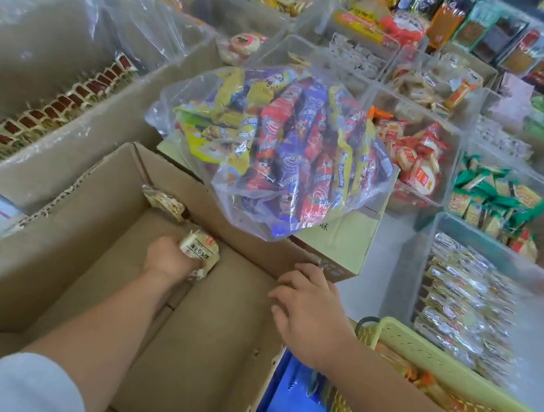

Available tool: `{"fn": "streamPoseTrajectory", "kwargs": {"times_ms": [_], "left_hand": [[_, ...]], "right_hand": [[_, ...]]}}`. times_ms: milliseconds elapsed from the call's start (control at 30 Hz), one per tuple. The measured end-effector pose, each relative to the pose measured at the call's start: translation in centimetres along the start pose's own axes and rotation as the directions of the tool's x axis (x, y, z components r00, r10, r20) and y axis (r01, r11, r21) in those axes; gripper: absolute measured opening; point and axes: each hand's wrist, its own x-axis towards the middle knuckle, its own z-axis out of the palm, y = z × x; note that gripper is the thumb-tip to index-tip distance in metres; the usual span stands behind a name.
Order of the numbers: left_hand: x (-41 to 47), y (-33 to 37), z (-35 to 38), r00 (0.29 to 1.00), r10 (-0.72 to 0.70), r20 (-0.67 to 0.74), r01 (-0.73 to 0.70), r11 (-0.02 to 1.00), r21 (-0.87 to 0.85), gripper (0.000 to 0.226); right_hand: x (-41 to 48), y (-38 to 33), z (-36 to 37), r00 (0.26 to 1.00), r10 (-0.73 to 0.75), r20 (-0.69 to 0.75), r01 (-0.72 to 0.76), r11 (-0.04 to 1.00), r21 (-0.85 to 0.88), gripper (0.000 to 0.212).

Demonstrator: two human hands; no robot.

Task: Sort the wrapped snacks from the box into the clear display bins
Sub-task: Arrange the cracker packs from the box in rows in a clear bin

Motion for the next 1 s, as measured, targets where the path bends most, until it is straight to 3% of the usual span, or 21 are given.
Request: {"fn": "streamPoseTrajectory", "kwargs": {"times_ms": [100,167,300,467,600,700,833,933,1000], "left_hand": [[0.1,-0.6,-1.6,0.974,0.186,-0.129,-0.159,0.969,0.191,0.05],[0.4,-0.9,-2.5,0.901,0.381,-0.206,-0.281,0.876,0.391,0.05],[1.8,-0.8,-4.5,0.811,0.561,-0.167,-0.375,0.716,0.59,0.04],[3.0,-0.1,-6.0,0.843,0.538,-0.015,-0.361,0.585,0.727,0.036],[2.4,0.3,-6.6,0.892,0.451,0.036,-0.267,0.462,0.846,0.036],[1.4,0.6,-6.9,0.89,0.45,0.071,-0.261,0.378,0.888,0.035],[-0.7,0.8,-7.5,0.891,0.449,0.067,-0.274,0.415,0.868,0.032],[-4.0,1.1,-8.1,0.905,0.423,0.04,-0.295,0.558,0.776,0.036],[-7.0,1.6,-8.5,0.913,0.407,-0.03,-0.308,0.735,0.604,0.034]], "right_hand": [[0.0,0.1,0.0,1.0,-0.005,0.001,0.005,1.0,-0.013,0.043],[-0.1,0.2,0.0,1.0,-0.011,0.006,0.011,1.0,-0.023,0.042],[-0.1,0.3,-0.2,1.0,-0.016,0.023,0.017,1.0,-0.014,0.041],[0.0,0.6,-0.3,0.999,-0.024,0.027,0.024,1.0,-0.002,0.041],[0.0,0.6,-0.4,0.999,-0.031,0.031,0.031,1.0,-0.003,0.042],[0.0,0.7,-0.4,0.999,-0.037,0.034,0.037,0.999,0.001,0.042],[0.1,0.8,-0.5,0.998,-0.056,0.041,0.056,0.998,-0.008,0.04],[0.1,1.0,-0.7,0.996,-0.076,0.05,0.077,0.997,-0.013,0.039],[0.2,1.1,-1.1,0.994,-0.083,0.073,0.083,0.997,0.006,0.039]]}}
